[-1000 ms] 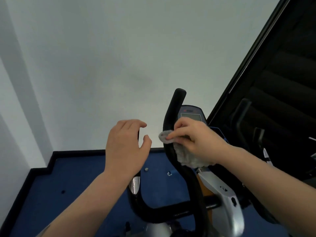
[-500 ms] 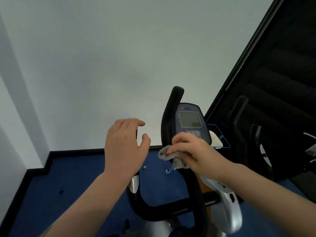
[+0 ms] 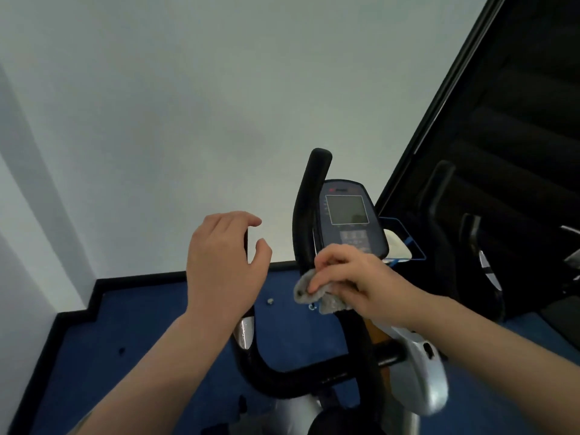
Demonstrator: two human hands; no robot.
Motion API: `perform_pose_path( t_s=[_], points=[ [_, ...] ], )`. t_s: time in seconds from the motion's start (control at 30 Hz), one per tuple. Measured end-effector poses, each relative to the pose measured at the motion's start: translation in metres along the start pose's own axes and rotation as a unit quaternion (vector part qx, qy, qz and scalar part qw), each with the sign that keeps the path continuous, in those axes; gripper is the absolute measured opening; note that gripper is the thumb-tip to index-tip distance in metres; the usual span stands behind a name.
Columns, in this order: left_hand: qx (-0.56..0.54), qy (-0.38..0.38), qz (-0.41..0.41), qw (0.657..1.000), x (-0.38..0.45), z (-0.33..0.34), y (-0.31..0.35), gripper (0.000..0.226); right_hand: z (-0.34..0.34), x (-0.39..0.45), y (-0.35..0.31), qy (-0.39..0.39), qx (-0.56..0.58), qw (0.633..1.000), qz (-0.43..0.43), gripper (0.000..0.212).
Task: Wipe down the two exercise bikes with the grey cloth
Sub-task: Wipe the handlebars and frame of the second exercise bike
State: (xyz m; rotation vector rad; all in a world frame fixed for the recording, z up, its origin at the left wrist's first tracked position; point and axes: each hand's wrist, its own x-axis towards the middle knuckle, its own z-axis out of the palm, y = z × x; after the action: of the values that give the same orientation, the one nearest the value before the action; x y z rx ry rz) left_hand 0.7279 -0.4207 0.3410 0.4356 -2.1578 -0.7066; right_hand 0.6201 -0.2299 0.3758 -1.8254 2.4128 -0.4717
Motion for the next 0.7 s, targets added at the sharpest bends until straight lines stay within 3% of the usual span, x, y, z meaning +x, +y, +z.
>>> perform_pose_path(
  t_s=[0.07, 0.13, 0.2, 0.27, 0.33, 0.4, 0.5, 0.57, 0.63, 0.7],
  points=[
    [-0.002, -0.004, -0.002, 1.000, 0.001, 0.000, 0.000, 0.025, -0.012, -0.005, 0.003, -0.080, 0.032, 0.996, 0.009, 0.029],
    [0.003, -0.013, 0.005, 1.000, 0.001, -0.002, -0.001, 0.024, -0.028, -0.001, 0.006, -0.088, 0.107, 0.989, 0.045, 0.025],
    [0.011, -0.018, 0.013, 1.000, 0.001, -0.003, -0.003, 0.024, -0.034, 0.014, 0.014, 0.054, 0.178, 0.977, 0.107, 0.023],
    [0.015, -0.019, 0.018, 1.000, 0.001, -0.003, -0.003, 0.025, -0.025, 0.035, 0.016, 0.221, 0.156, 0.945, 0.181, 0.022],
    [0.014, -0.019, 0.018, 1.000, 0.000, -0.001, -0.002, 0.024, -0.001, 0.048, 0.011, 0.296, 0.185, 0.904, 0.248, 0.016],
    [0.014, -0.014, 0.014, 1.000, 0.000, 0.000, -0.002, 0.024, 0.020, 0.043, 0.007, 0.312, 0.230, 0.885, 0.259, 0.012],
    [0.015, -0.002, 0.015, 1.000, 0.002, 0.002, -0.002, 0.023, 0.020, 0.016, 0.007, 0.235, 0.223, 0.922, 0.210, 0.019],
    [0.011, 0.000, 0.009, 1.000, 0.002, 0.003, 0.000, 0.022, 0.000, 0.002, 0.009, 0.099, 0.155, 0.965, 0.185, 0.023],
    [0.013, 0.001, 0.007, 1.000, 0.003, 0.003, 0.002, 0.022, -0.024, -0.004, 0.012, -0.035, 0.109, 0.982, 0.149, 0.023],
    [0.019, -0.001, 0.009, 1.000, 0.003, 0.002, 0.003, 0.022, -0.040, 0.003, 0.010, -0.028, 0.100, 0.987, 0.120, 0.017]
  ],
)
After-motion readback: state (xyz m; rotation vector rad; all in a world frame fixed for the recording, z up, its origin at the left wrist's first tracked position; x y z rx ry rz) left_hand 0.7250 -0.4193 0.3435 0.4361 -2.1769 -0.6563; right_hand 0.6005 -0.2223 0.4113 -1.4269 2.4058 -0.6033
